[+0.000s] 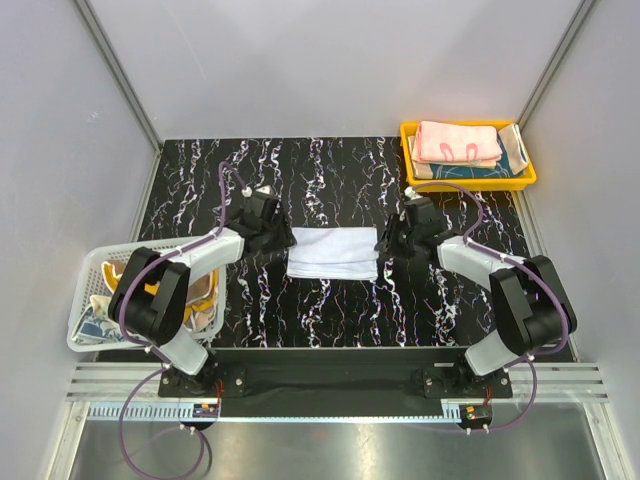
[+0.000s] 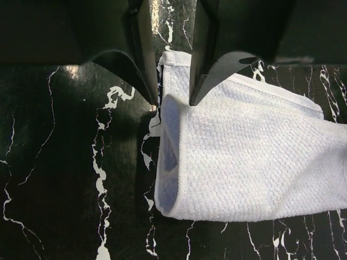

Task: Fold and stack the towels
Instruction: Fold the towel

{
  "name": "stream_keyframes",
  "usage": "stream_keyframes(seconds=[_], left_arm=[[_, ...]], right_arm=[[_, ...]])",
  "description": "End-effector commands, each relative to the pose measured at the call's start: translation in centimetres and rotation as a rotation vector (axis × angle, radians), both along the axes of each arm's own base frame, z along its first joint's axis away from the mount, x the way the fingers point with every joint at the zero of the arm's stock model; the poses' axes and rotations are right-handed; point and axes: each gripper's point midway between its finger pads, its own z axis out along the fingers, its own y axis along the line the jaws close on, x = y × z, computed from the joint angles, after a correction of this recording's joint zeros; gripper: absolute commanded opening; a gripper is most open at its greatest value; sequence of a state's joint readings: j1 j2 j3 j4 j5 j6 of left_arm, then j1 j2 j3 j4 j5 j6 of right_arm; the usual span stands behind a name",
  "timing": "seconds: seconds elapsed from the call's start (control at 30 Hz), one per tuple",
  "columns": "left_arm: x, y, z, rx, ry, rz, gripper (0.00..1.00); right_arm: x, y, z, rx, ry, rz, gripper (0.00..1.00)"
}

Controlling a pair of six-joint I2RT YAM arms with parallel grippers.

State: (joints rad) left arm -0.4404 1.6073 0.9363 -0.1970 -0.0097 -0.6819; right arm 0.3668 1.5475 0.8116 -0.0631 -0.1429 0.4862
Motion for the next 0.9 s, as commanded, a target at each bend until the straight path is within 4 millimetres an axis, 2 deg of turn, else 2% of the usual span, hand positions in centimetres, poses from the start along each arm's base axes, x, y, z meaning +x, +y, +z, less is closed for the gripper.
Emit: stream_keyframes(seconds=[0.0, 0.07, 0.1, 0.17, 0.23, 0.3, 0.4, 0.63, 0.73, 0.87], left_arm=[[0.0, -0.5, 0.2, -0.013, -0.026, -0.012, 0.42], [-0.2, -0.6, 0.2, -0.018, -0.03, -0.015, 0.4], [-0.4, -0.5, 0.1, -0.016, -0.029, -0.017, 0.34], [-0.8, -0.5, -0.2, -0.011, -0.025, -0.025, 0.32], [-1.0, -0.3, -0.6, -0.004, -0.018, -0.029, 0.25], [-1.3, -0.2, -1.0, 0.008, -0.007, -0.038, 0.24], [-1.7, -0.1, -1.8, 0.022, 0.012, -0.044, 0.19], [-2.0, 0.1, -2.4, 0.039, 0.033, -0.053, 0.12], [-2.0, 0.2, -2.6, 0.042, 0.037, -0.053, 0.09], [-2.1, 0.1, -2.9, 0.045, 0.045, -0.053, 0.08]], right_arm=[[0.2, 0.7, 0.7, 0.029, -0.034, 0.006, 0.35], [-0.2, 0.6, 0.4, 0.03, -0.03, 0.011, 0.32], [-0.3, 0.6, 0.3, 0.031, -0.028, 0.01, 0.3], [-0.6, 0.6, 0.0, 0.03, -0.019, 0.013, 0.26], [-0.9, 0.5, -0.1, 0.033, -0.014, 0.015, 0.26], [-1.1, 0.3, 0.0, 0.034, -0.016, 0.002, 0.34], [-0.8, 0.3, 1.1, 0.042, -0.048, -0.006, 0.42], [0.3, 0.7, 3.6, 0.072, -0.104, -0.014, 0.5], [1.1, 1.2, 3.5, 0.071, -0.094, -0.009, 0.54], [1.8, 1.6, 2.3, 0.061, -0.067, -0.011, 0.54]])
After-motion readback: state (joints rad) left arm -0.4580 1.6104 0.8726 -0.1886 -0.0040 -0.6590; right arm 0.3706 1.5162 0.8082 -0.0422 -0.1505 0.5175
